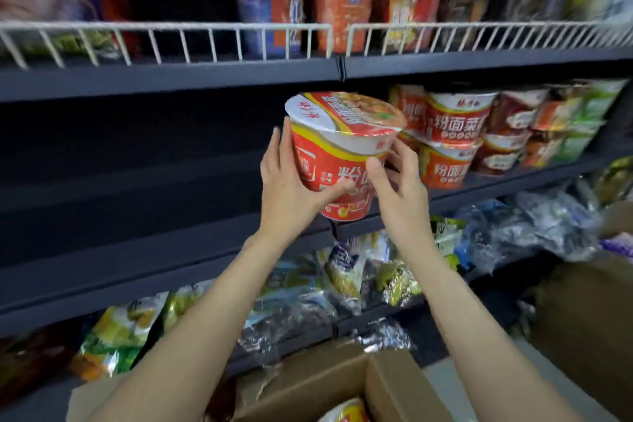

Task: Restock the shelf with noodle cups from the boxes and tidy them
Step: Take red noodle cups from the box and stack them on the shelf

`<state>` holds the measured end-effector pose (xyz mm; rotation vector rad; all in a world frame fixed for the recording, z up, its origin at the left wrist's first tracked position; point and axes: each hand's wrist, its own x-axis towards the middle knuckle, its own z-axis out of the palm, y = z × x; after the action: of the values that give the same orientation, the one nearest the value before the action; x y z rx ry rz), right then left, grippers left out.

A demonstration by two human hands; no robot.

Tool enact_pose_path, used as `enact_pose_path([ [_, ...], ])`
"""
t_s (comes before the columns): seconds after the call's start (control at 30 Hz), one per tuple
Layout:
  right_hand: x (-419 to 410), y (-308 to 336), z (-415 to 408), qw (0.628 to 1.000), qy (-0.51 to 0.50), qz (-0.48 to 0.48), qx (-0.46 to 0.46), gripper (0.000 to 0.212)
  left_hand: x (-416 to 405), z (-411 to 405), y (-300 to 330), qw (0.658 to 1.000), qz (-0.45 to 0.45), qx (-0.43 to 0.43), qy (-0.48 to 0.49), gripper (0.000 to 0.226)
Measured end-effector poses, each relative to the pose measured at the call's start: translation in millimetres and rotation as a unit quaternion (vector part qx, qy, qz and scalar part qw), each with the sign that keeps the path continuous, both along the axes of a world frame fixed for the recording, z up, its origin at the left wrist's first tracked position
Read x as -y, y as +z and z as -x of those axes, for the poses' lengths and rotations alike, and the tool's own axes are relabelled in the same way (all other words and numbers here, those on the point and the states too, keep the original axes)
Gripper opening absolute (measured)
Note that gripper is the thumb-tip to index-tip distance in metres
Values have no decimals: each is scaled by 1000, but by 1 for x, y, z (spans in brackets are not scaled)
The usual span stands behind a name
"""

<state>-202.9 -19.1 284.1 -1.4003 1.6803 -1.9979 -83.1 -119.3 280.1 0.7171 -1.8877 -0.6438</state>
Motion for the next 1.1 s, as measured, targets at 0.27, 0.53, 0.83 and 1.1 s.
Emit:
enact_pose_path([
  [0.27, 67, 20, 62, 996, -9, -77, -46, 49, 65, 67, 14, 992, -49, 92, 67, 108],
  [0.53, 37, -54, 55, 991, -67, -36, -109, 42, 20, 23, -44, 998, 3, -1, 62, 52],
  [0.83, -49, -277, -6, 947, 31, -233, -218, 29, -53, -125, -277, 973, 69, 188, 114, 23],
  [1.1, -37, -427, -36, 753, 29, -591, -287, 68, -60, -154, -394, 866, -50, 482, 124, 55],
])
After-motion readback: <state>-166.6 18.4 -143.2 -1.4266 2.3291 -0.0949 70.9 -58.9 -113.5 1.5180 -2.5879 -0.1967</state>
